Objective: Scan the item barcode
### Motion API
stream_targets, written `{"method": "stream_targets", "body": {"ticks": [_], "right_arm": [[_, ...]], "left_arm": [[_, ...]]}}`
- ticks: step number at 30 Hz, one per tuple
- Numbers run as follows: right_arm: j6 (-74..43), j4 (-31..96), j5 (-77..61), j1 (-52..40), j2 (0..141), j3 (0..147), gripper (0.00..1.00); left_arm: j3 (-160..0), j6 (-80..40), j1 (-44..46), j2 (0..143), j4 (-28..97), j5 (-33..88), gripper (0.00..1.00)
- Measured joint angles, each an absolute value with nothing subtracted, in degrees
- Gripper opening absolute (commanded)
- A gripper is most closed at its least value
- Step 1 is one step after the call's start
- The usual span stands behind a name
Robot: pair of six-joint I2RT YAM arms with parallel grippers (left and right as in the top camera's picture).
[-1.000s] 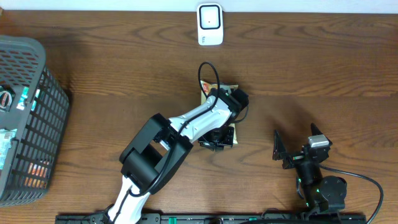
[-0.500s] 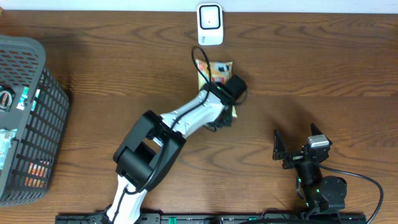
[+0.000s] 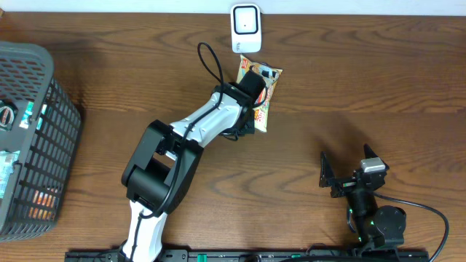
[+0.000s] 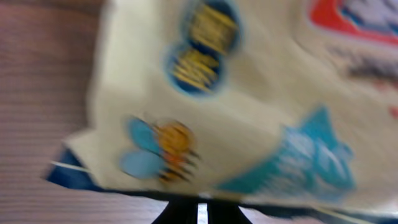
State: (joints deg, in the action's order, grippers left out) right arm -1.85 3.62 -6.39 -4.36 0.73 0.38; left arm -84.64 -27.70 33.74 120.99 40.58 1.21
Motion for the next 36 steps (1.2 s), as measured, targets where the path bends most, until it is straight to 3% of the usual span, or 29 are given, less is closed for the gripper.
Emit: {"method": "stream_targets", "body": {"ticks": [8,14,22,36], "right_arm": [[-1.8,3.6,-6.4,-4.4,0.7,0.4,0.99],[-1.8,3.6,-6.4,-4.4,0.7,0.4,0.99],[-1.8,3.6,-6.4,-4.4,0.7,0.4,0.99],[-1.9,3.6,-6.4,-4.4,0.7,0.4,0.99]], "left_arm": [[-83.5,-23.9,34.3,111.4,41.0,-0.1,0.07],[-83.8,-23.5,34.1,103.3,32.9,-3.9,0.08],[-83.9,-23.5,34.2,111.8,24.9,-4.9,0.08],[-83.8,-24.9,35.1,119.2,25.5,-3.5,0.08]]}}
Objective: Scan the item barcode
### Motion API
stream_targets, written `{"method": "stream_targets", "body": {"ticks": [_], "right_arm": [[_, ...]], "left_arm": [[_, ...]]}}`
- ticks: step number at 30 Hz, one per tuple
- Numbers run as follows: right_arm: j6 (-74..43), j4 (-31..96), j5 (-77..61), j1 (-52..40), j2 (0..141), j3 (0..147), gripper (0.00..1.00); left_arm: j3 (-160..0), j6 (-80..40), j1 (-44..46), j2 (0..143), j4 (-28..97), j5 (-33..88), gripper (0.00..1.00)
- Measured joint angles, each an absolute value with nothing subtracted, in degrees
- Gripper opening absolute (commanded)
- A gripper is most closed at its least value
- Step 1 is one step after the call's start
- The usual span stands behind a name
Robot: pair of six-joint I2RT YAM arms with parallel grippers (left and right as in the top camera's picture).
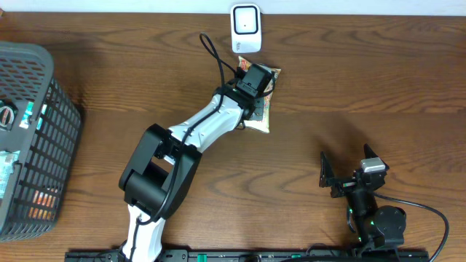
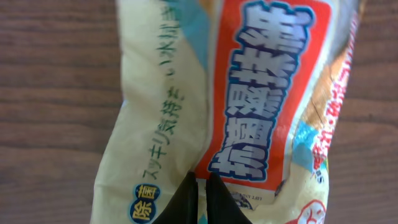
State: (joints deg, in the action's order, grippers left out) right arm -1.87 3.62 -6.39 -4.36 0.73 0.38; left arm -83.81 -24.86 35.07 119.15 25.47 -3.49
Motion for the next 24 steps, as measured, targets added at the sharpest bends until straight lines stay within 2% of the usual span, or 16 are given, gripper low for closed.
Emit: {"method": "stream_targets", "body": {"ticks": [17,22,24], "right_arm": [[-1.8,3.6,-6.4,-4.4,0.7,0.4,0.99],[-1.8,3.6,-6.4,-4.4,0.7,0.4,0.99],[-1.8,3.6,-6.4,-4.4,0.7,0.4,0.99]], "left_arm": [[-83.9,-25.3,38.2,117.6,30.6,-6.1,0.08],[-83.9,-25.1,38.2,112.0,31.1,-7.3,0.33],[-83.9,-25.1,38.2,108.2,31.1,-8.4,0.5]]}}
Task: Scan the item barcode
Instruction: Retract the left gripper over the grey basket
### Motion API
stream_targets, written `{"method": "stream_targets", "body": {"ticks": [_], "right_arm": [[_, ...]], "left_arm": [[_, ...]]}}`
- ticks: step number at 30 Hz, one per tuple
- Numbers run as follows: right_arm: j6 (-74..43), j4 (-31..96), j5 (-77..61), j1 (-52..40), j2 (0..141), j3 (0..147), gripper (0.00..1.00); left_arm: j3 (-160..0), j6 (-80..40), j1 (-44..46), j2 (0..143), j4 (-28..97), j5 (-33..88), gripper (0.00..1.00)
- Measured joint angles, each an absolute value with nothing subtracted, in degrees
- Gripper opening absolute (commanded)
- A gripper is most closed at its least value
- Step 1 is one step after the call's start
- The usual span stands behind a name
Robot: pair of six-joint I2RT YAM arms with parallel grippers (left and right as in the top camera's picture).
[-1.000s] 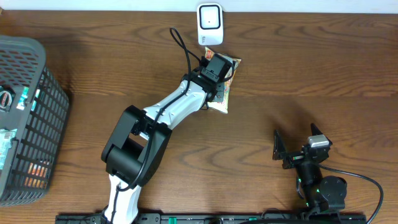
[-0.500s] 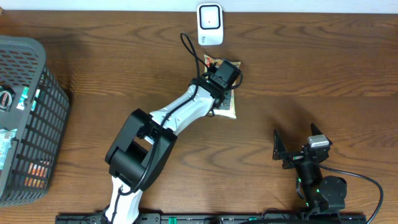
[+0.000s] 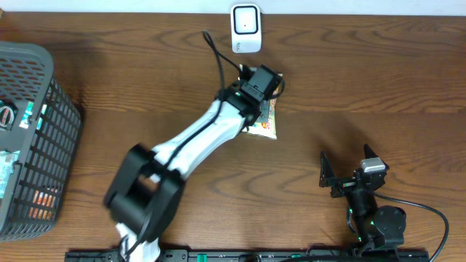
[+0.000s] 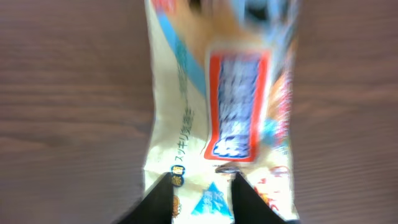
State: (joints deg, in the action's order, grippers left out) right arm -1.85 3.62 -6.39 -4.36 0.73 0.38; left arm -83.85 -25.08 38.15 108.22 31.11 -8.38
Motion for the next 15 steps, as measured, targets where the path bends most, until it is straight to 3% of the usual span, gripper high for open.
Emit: {"method": "stream_targets", "body": {"ticks": [2,3,8,15], "right_arm": [[-1.8,3.6,-6.4,-4.4,0.7,0.4,0.99],[-1.8,3.6,-6.4,-4.4,0.7,0.4,0.99],[-1.8,3.6,-6.4,-4.4,0.7,0.4,0.99],[-1.8,3.6,-6.4,-4.4,0.7,0.4,0.99]], "left_arm": [[-83.9,-24.2,38.0,103.6,31.1,-9.3,0.67],[-83.9,-23.5,37.8,101.1,31.3,-9.7,0.7],[-83.9,-18.7,35.2,90.5,35.3,-12.3,0.77],[-83.9,-14.7,24.4,79.6,45.1,-19.3,0.77]]}}
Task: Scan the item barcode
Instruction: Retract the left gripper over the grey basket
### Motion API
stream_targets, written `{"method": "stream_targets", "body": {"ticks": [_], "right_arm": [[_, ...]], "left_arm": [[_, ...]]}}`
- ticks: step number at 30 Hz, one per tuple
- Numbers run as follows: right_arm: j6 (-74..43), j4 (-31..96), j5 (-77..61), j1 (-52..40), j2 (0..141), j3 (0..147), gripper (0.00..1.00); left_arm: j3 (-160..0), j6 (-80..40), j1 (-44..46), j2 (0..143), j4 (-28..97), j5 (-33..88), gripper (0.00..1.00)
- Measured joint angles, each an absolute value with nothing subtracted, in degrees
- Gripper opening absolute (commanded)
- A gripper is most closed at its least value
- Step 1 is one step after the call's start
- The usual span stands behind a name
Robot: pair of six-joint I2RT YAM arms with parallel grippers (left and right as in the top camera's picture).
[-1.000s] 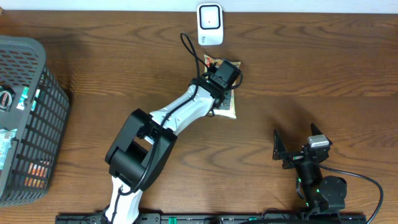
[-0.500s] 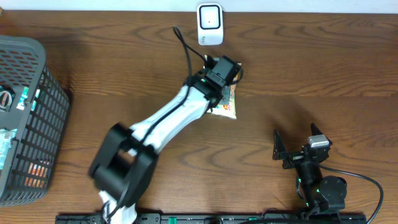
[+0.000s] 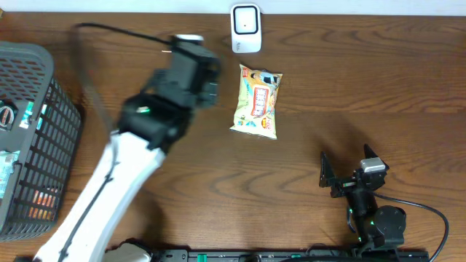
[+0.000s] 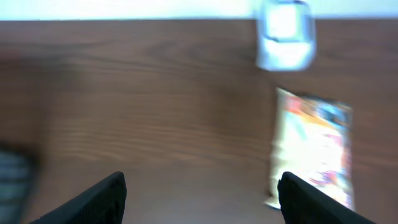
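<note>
The snack packet, pale yellow with a red label, lies flat on the table just below the white scanner, and nothing touches it. My left gripper hangs blurred to the packet's left, above the table. In the left wrist view its fingers stand wide apart with only bare wood between them, so the left gripper is open. That view shows the packet at right and the scanner above it. My right gripper rests near the front right, open and holding nothing.
A dark mesh basket with several packaged goods stands at the table's left edge. The table's back edge runs right behind the scanner. A black cable trails from the right arm's base at the front.
My left gripper was open right over the packet on the table. It now sits well to the left and higher, still open. The packet stays below the scanner. The right arm is unchanged.
My left gripper was shut on the packet close to the scanner, and still shut on it a moment later, slightly nearer the scanner. Then its fingers stood open around the packet lying on the table. Now the arm is off to the left, the packet left alone.
</note>
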State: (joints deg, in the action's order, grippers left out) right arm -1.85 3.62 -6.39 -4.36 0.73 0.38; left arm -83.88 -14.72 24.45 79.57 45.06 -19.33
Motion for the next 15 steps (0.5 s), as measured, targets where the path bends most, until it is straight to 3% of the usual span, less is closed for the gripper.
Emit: {"method": "stream_targets", "body": {"ticks": [4,6,10,15], "right_arm": [[-1.8,3.6,-6.4,-4.4,0.7,0.4,0.99],[-1.8,3.6,-6.4,-4.4,0.7,0.4,0.99],[-1.8,3.6,-6.4,-4.4,0.7,0.4,0.99],[-1.8,3.6,-6.4,-4.4,0.7,0.4,0.99]], "left_arm": [[-83.9,-14.3,15.3,75.8,46.4,-22.1,0.78],[-83.9,-13.8,10.9,74.4,46.5,-23.0,0.87],[-83.9,-13.4,1.4,72.6,46.0,-23.6,0.93],[-83.9,-13.5,-11.0,72.6,45.6,-24.3,0.93]]}}
